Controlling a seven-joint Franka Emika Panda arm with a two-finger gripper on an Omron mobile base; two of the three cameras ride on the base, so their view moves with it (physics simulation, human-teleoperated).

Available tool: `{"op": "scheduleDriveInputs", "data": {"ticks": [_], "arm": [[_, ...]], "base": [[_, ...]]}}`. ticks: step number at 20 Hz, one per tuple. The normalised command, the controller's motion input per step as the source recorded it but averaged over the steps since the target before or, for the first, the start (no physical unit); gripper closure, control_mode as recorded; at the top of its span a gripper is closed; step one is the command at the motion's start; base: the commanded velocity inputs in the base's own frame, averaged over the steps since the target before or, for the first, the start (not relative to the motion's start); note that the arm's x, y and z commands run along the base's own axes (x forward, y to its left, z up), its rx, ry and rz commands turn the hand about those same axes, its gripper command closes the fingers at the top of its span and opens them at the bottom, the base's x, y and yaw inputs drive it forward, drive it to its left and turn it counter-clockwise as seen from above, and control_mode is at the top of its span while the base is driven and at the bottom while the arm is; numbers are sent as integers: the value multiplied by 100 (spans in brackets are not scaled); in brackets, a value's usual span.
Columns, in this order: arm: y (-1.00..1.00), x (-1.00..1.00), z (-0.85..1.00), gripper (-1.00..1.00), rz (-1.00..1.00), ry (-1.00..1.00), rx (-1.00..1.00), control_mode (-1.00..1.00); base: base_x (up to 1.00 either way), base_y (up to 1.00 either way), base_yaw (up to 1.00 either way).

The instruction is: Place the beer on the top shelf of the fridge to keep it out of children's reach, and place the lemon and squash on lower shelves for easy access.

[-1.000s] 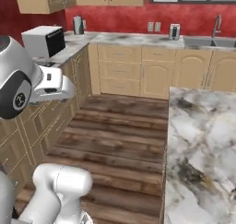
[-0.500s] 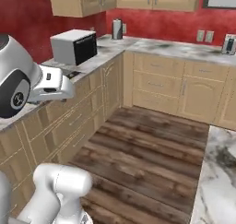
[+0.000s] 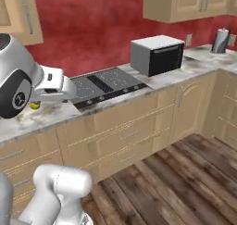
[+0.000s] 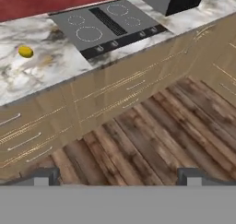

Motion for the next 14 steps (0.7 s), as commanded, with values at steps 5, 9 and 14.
{"op": "scheduleDriveInputs", "data": {"ticks": [5, 9, 14], "arm": [[0, 0, 0, -100, 0, 0, 0, 100], [0, 0, 0, -100, 0, 0, 0, 100], [0, 0, 0, -100, 0, 0, 0, 100]], "base": [[67, -6, 86], [72, 0, 83], [82, 0, 78]]}}
